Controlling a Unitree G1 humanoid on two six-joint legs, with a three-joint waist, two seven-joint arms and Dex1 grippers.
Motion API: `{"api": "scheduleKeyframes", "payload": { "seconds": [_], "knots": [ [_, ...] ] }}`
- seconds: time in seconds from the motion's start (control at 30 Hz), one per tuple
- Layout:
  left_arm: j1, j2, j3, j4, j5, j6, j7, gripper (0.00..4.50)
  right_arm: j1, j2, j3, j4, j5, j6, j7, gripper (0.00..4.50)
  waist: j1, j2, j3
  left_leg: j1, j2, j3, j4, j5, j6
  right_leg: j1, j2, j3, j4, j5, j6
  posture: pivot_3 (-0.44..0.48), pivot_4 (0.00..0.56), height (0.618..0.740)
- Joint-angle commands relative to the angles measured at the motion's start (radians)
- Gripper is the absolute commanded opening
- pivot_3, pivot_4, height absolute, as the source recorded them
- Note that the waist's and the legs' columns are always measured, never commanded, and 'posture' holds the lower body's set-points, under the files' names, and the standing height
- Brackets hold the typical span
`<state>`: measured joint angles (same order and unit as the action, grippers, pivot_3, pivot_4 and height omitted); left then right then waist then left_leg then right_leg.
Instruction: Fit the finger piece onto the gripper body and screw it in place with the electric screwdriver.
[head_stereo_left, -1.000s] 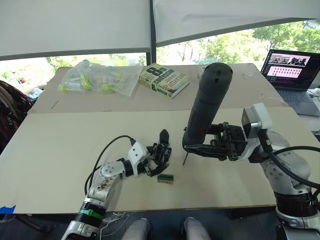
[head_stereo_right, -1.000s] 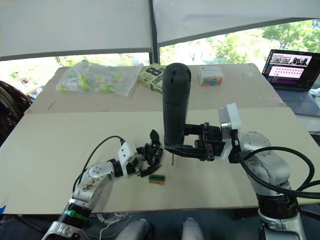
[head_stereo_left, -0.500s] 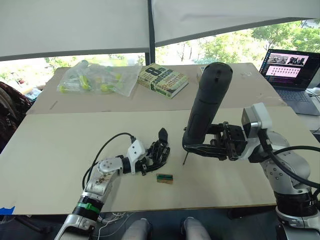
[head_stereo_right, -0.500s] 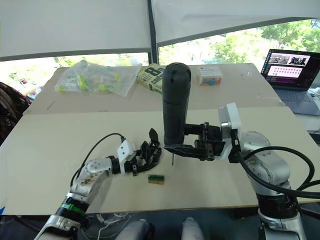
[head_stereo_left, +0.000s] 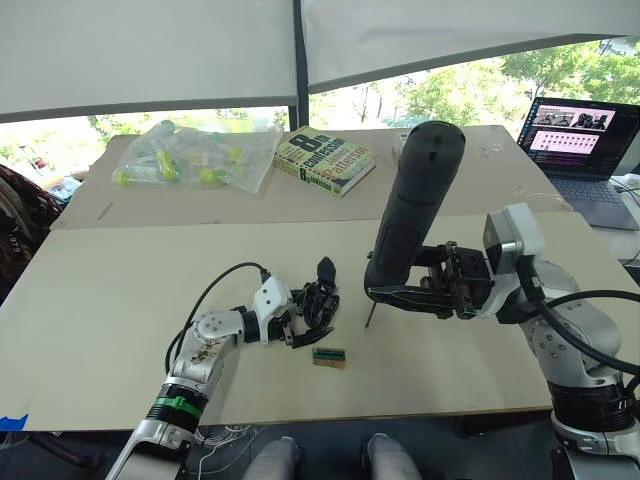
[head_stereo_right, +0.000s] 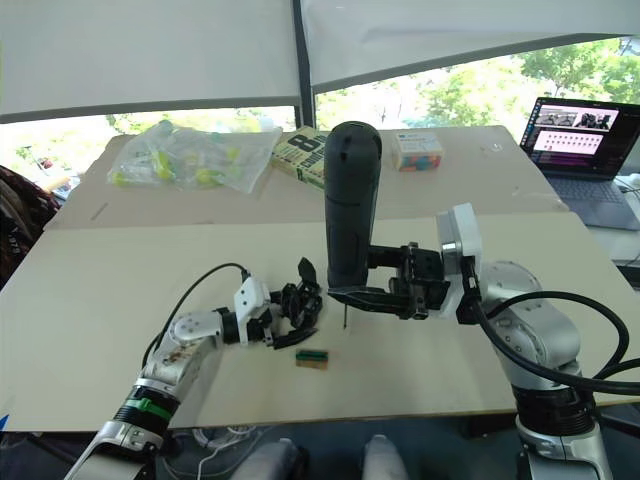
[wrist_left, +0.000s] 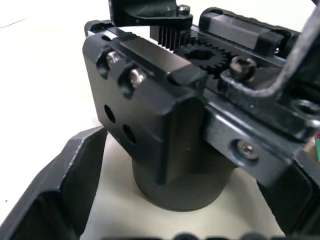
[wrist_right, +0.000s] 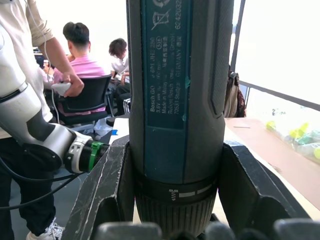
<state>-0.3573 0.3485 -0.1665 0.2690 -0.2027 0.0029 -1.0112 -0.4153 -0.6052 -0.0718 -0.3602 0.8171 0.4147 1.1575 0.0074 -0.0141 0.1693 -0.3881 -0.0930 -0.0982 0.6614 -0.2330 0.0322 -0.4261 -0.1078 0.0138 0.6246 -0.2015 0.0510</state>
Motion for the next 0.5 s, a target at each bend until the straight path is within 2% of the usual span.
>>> {"api": "scheduleKeyframes", "payload": {
  "seconds": [0.03, 0.23, 0.5],
  "knots": [
    [0.042, 0.009, 0.01, -0.062, -0.01, 0.028, 0.021, 4.24, -0.018, -0.003, -0.034, -0.033, 0.034, -0.007, 0.002, 1.91, -0.001, 0.0, 0.0, 0.0, 0.0, 0.0, 0.0, 0.0, 0.0, 0.0, 0.0, 0.0, 0.0, 0.0, 0.0, 0.0, 0.15, 0.74],
    [0.087, 0.017, 0.017, -0.133, -0.005, 0.069, 0.067, 4.24, -0.017, 0.0, -0.031, -0.028, 0.032, -0.012, 0.006, 1.91, -0.001, 0.0, 0.0, 0.0, 0.0, 0.0, 0.0, 0.0, 0.0, 0.0, 0.0, 0.0, 0.0, 0.0, 0.0, 0.0, 0.15, 0.74],
    [0.086, 0.009, 0.009, -0.122, -0.003, 0.088, 0.081, 4.24, -0.025, 0.004, -0.025, -0.027, 0.033, -0.008, 0.005, 1.91, -0.001, 0.0, 0.0, 0.0, 0.0, 0.0, 0.0, 0.0, 0.0, 0.0, 0.0, 0.0, 0.0, 0.0, 0.0, 0.0, 0.15, 0.74]
  ]
}}
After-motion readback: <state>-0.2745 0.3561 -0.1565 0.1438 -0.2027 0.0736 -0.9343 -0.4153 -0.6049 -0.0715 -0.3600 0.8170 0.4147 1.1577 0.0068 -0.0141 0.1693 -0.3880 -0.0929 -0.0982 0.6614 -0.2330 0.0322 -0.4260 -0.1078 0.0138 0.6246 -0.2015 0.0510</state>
